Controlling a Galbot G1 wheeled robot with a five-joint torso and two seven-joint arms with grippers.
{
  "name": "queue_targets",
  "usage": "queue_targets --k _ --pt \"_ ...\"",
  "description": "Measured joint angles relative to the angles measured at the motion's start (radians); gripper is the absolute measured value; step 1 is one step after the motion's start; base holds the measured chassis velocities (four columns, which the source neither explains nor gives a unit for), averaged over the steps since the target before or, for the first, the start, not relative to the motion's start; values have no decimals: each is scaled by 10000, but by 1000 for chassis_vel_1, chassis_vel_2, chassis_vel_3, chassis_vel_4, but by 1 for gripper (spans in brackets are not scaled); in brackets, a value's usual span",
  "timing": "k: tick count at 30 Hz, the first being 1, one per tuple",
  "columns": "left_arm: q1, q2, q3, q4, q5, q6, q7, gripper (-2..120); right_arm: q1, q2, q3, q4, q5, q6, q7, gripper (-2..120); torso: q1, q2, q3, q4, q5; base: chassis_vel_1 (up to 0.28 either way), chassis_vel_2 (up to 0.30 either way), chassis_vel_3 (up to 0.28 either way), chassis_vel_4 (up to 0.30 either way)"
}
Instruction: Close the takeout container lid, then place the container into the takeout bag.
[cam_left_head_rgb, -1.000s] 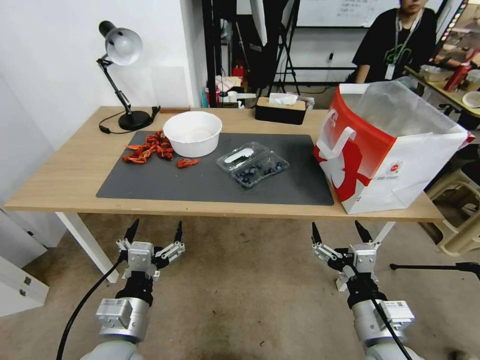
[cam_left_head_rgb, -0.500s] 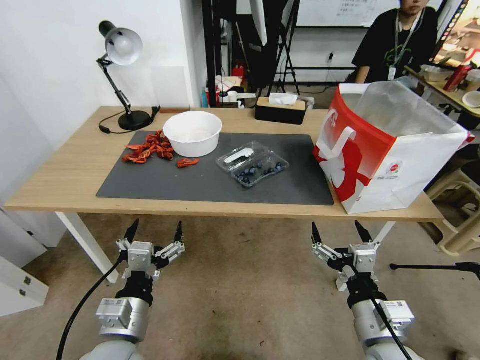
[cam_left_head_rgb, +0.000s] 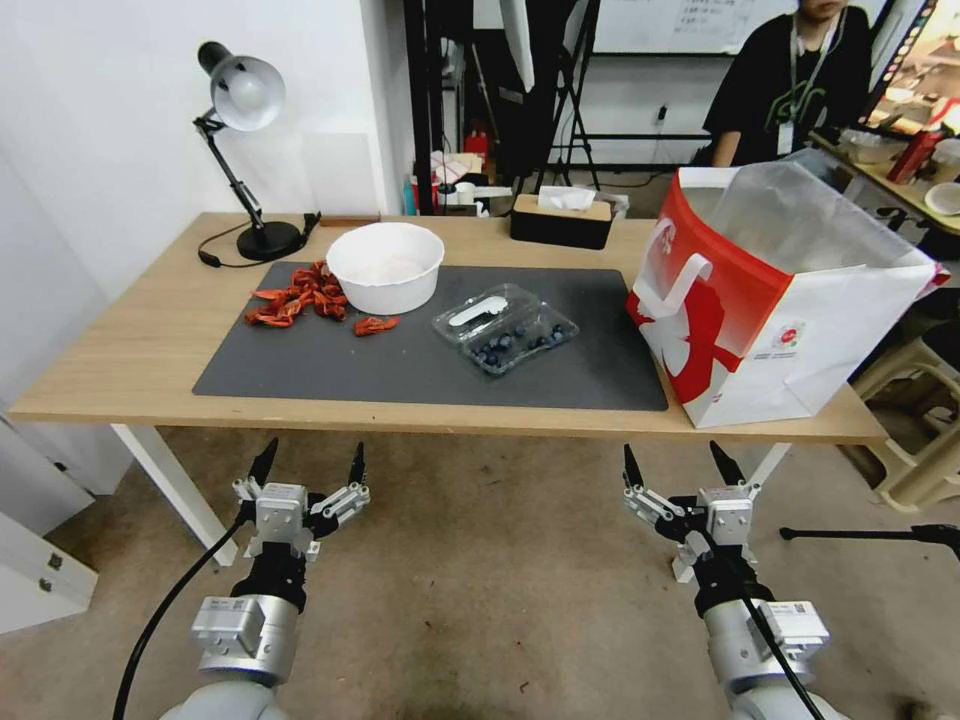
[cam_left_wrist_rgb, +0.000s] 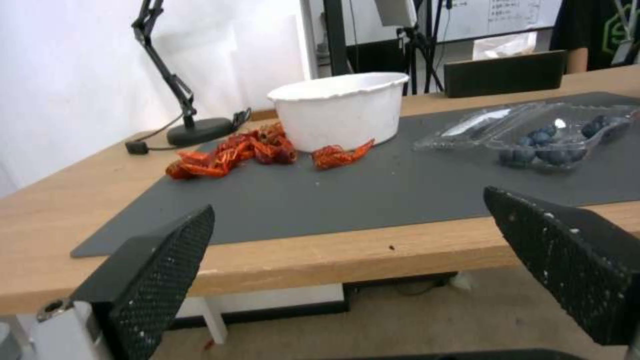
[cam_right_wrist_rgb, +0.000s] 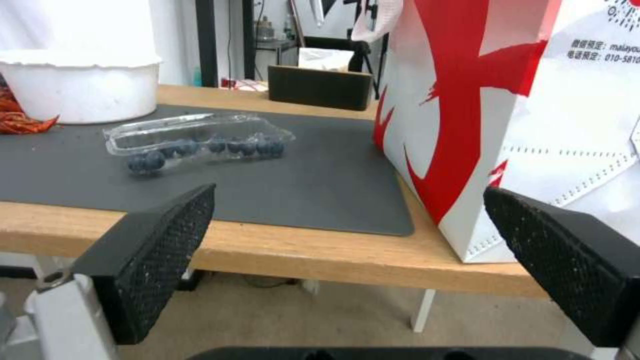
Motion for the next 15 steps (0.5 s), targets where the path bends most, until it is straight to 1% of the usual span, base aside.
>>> queue_targets --k 2,3,4,5,6,7,8,9,10,11,12,13,14,15 --pt "-342 -296 223 -238 -461 872 -141 100 480 -26 174 86 294 -656 85 100 0 0 0 2 0 0 0 0 0" --pt "-342 -296 223 -238 -461 872 -141 100 480 -26 174 86 294 -656 85 100 0 0 0 2 0 0 0 0 0" --pt "-429 -371 278 -295 -575 1093 -178 100 529 -28 179 90 307 -672 88 100 2 -1 0 5 0 0 0 0 0" --pt "-633 -562 423 -446 -872 1653 -269 100 665 -34 207 95 431 -898 93 100 3 -1 1 -4 2 0 0 0 0" --pt "-793 -736 535 -538 -1144 1958 -381 100 840 -51 276 125 571 -1143 115 100 3 0 0 -3 2 0 0 0 0" --pt "-793 -736 535 -538 -1144 1958 -381 100 840 -51 276 125 571 -1143 115 100 3 0 0 -3 2 0 0 0 0" --pt "-885 -874 606 -575 -1321 2012 -462 100 999 -66 327 157 702 -1375 131 100 3 0 1 -2 -3 0 0 0 0" --pt "-938 -982 636 -589 -1487 1993 -536 100 1319 -95 446 216 967 -1841 175 100 3 0 1 -1 1 0 0 0 0" --pt "-938 -982 636 -589 -1487 1993 -536 100 1319 -95 446 216 967 -1841 175 100 3 0 1 -1 1 0 0 0 0" --pt "-938 -1008 648 -582 -1535 1910 -555 100 1510 -115 517 252 1133 -2132 200 100 4 -1 1 2 0 0 0 0 0" --pt "-937 -1005 652 -561 -1557 1820 -562 100 1639 -126 546 261 1181 -2222 211 100 4 0 1 2 1 0 0 0 0" --pt "-908 -1005 648 -483 -1566 1600 -561 100 1796 -153 532 255 1288 -2355 236 100 3 0 1 -3 -1 0 0 0 0" --pt "-908 -1005 648 -483 -1566 1600 -561 100 1796 -153 532 255 1288 -2355 236 100 3 0 1 -3 -1 0 0 0 0" --pt "-897 -1005 642 -422 -1570 1432 -553 100 2292 -275 569 232 1679 -2863 350 100 3 0 0 -2 -1 0 0 0 0"
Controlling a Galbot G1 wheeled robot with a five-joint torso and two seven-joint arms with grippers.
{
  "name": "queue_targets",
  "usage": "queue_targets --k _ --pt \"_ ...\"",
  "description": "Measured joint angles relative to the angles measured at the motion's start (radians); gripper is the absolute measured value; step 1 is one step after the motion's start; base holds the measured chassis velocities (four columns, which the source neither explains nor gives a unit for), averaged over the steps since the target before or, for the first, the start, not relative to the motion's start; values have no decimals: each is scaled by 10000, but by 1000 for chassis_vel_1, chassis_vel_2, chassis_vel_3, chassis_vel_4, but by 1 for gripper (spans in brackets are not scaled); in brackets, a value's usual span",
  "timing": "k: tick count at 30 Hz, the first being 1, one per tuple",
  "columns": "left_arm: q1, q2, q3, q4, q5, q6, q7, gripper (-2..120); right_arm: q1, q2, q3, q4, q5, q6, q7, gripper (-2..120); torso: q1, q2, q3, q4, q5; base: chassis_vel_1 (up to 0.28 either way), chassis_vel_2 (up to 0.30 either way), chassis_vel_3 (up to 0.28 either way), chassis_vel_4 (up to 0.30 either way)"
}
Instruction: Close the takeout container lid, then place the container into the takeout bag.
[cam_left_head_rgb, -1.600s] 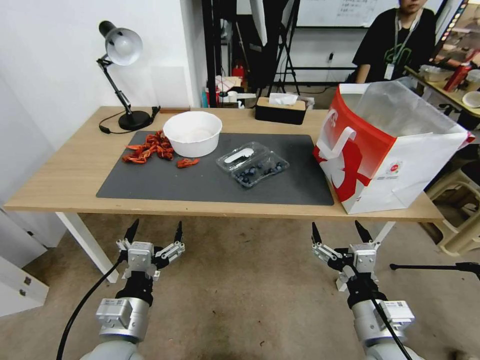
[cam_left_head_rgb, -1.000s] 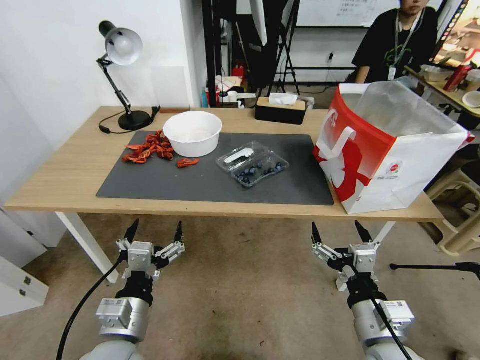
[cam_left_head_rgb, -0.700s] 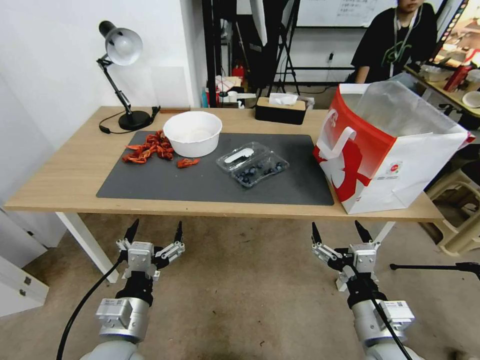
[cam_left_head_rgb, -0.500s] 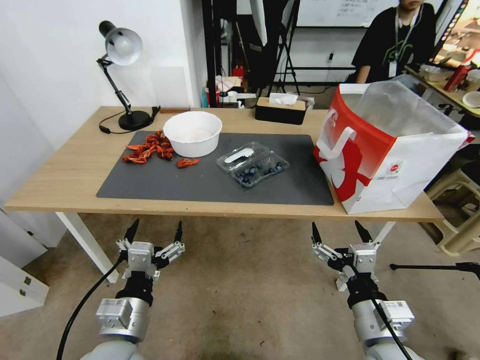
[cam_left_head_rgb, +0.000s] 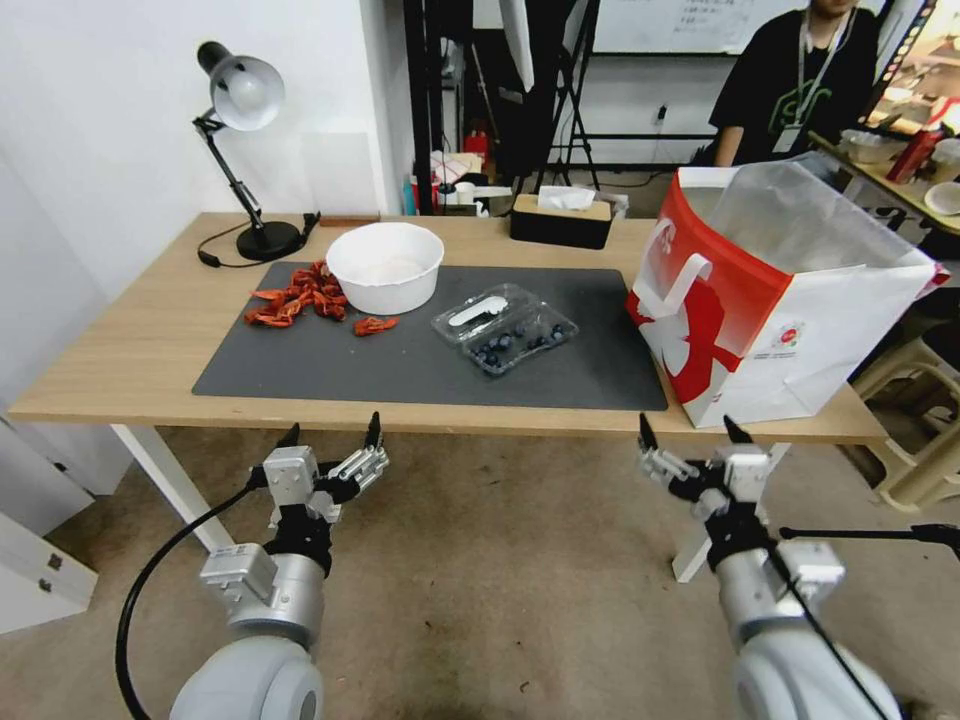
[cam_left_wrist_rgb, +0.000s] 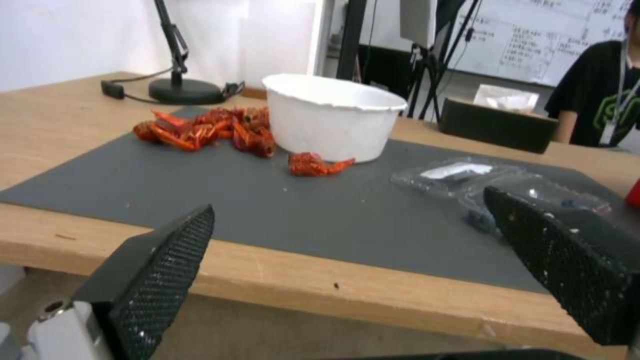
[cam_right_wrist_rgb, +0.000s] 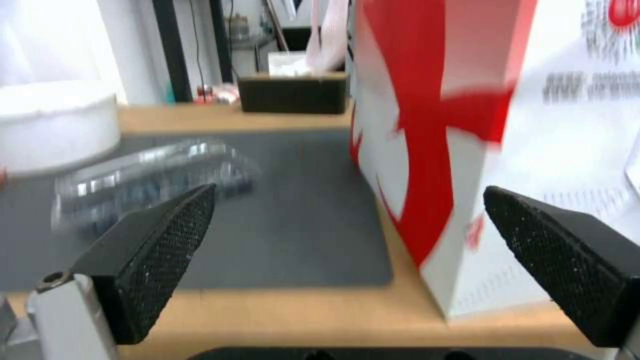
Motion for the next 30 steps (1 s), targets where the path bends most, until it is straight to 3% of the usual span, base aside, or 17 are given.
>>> queue_targets --k 4,19,26,30 --pt "8 -1 -47 131 -2 -331 52 100 657 -250 -193 -161 464 -470 204 100 2 -1 0 6 4 0 0 0 0" --pt "-102 52 -139 514 -27 -761 235 100 1591 -868 -2108 -1015 631 -227 1511 100 -2 -1 -1 3 -1 0 0 0 0" --pt "-5 5 -266 480 -23 -904 236 100 2831 -1168 -3839 -1964 1239 -501 2919 100 -2 -1 0 1 -1 0 0 0 0" --pt "31 -6 -316 457 -16 -945 226 100 3493 -1103 -4346 -2290 1531 -751 3605 100 -2 0 0 3 -2 0 0 0 0"
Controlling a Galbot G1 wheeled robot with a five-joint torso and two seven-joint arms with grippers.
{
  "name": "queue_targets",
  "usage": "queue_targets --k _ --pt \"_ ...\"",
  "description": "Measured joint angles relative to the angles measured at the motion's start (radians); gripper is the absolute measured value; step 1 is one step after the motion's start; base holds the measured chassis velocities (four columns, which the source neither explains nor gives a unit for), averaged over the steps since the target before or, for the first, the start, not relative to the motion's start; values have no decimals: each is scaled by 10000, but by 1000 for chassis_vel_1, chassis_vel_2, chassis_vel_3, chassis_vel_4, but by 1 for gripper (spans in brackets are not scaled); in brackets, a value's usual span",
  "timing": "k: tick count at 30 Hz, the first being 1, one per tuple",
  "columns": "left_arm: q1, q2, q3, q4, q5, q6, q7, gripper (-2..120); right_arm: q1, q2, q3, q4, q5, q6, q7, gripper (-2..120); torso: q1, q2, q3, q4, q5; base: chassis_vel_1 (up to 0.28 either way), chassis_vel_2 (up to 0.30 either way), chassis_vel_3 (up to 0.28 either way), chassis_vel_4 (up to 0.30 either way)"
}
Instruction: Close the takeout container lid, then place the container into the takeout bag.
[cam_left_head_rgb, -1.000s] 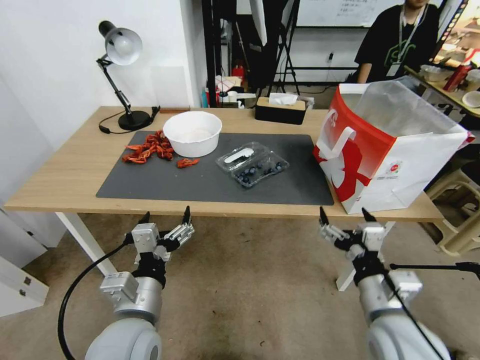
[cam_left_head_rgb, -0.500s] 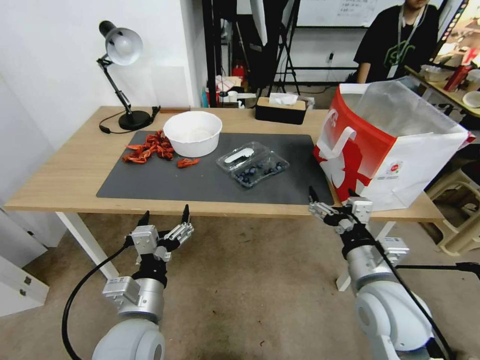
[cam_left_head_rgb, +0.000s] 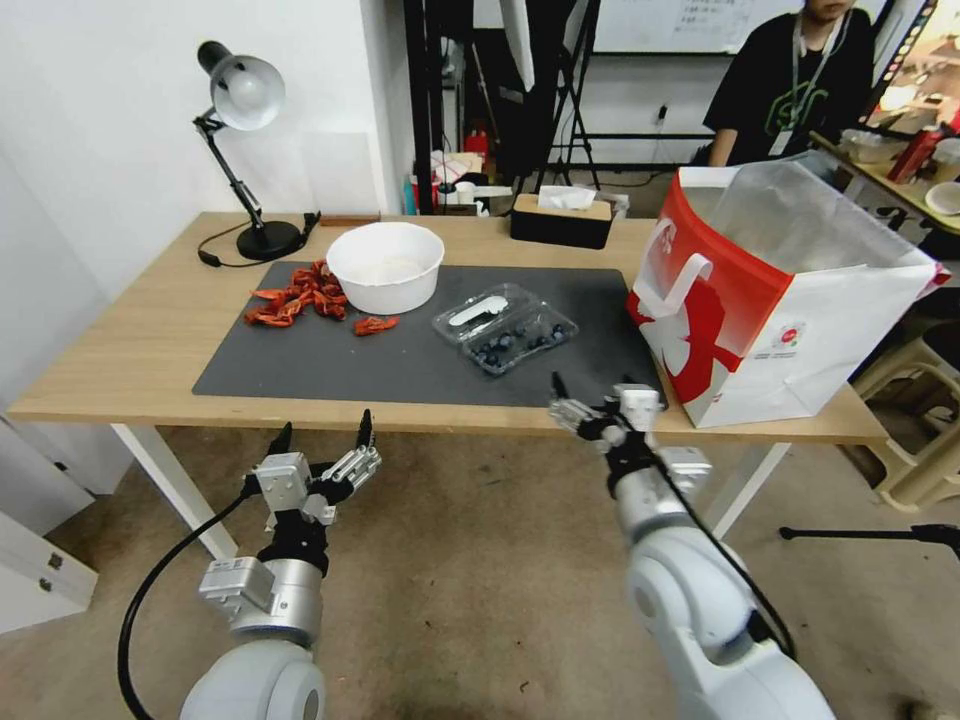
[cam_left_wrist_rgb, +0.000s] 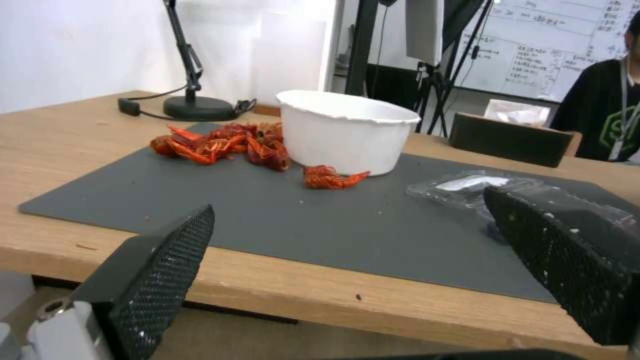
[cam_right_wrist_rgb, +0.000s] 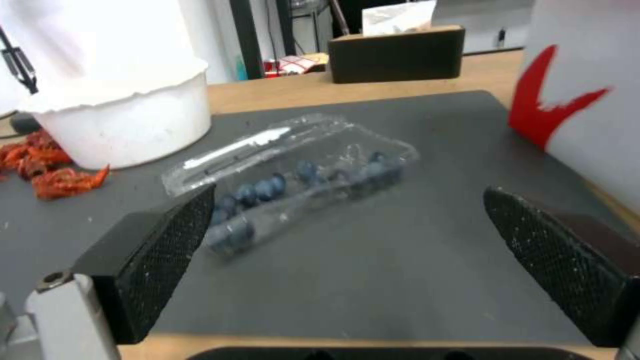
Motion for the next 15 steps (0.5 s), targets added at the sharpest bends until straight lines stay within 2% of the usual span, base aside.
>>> queue_targets --k 7,15 --pt "86 -3 -79 -71 20 -99 -33 100 1633 334 -909 -1110 819 -652 1447 100 0 -1 1 -1 0 0 0 0 0" --pt "121 -1 -151 -66 30 -199 -61 100 2446 758 -1355 -1945 1481 -1362 2405 100 0 -1 0 -2 1 0 0 0 0"
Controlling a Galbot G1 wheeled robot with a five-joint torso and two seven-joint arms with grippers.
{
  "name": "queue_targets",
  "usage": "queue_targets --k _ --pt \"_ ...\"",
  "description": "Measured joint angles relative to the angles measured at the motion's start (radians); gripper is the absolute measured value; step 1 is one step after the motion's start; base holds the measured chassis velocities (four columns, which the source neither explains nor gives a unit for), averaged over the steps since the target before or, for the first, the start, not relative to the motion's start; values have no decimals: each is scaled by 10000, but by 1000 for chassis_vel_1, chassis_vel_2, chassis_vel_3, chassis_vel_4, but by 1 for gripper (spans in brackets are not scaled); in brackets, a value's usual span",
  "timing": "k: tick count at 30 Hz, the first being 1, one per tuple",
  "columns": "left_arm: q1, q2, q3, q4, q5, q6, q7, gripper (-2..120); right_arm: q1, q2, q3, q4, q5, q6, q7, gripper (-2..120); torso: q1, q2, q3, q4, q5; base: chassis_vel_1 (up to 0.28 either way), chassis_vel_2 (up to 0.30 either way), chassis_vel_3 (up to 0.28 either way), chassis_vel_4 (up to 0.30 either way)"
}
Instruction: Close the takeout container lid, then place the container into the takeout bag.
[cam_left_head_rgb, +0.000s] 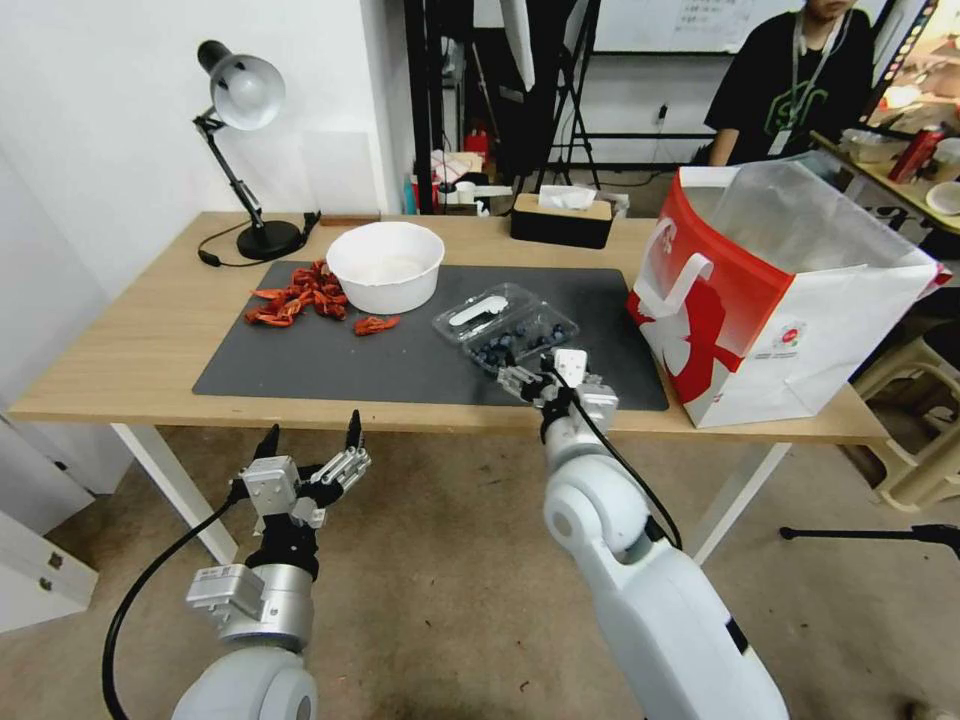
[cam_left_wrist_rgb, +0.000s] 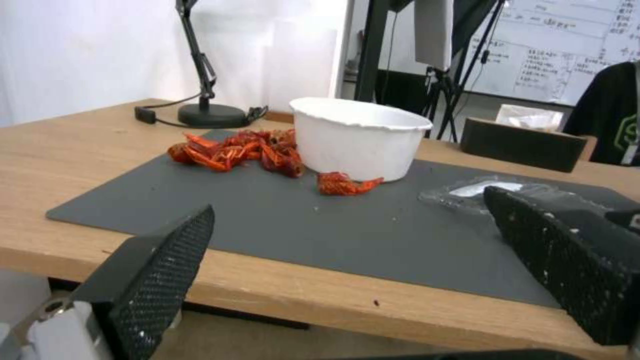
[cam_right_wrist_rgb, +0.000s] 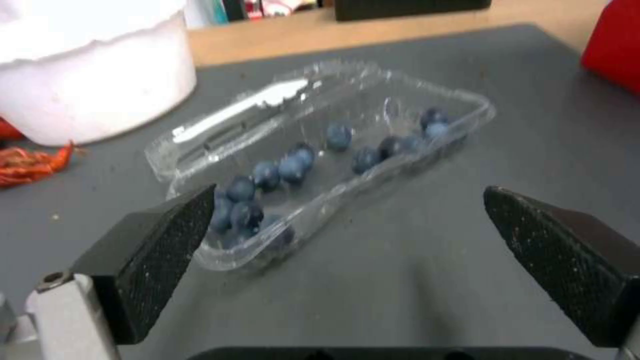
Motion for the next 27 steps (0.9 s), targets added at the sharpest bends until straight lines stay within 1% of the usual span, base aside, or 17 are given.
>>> queue_targets --k 4,10,22,27 --pt "-4 1 -23 31 -2 -20 -21 100 183 147 -64 -253 93 -108 225 100 1 0 0 1 0 0 0 0 0" --pt "-45 2 -41 112 -7 -62 -64 100 503 378 -81 -528 452 -506 830 100 0 0 0 1 1 0 0 0 0" --pt "-81 3 -24 240 -11 -154 -80 100 1012 530 -69 -821 1244 -1056 1594 100 0 1 0 1 1 0 0 0 0" --pt "-105 3 -24 267 -15 -158 -91 100 1118 599 -69 -902 1440 -1145 1817 100 0 0 0 1 1 0 0 0 0"
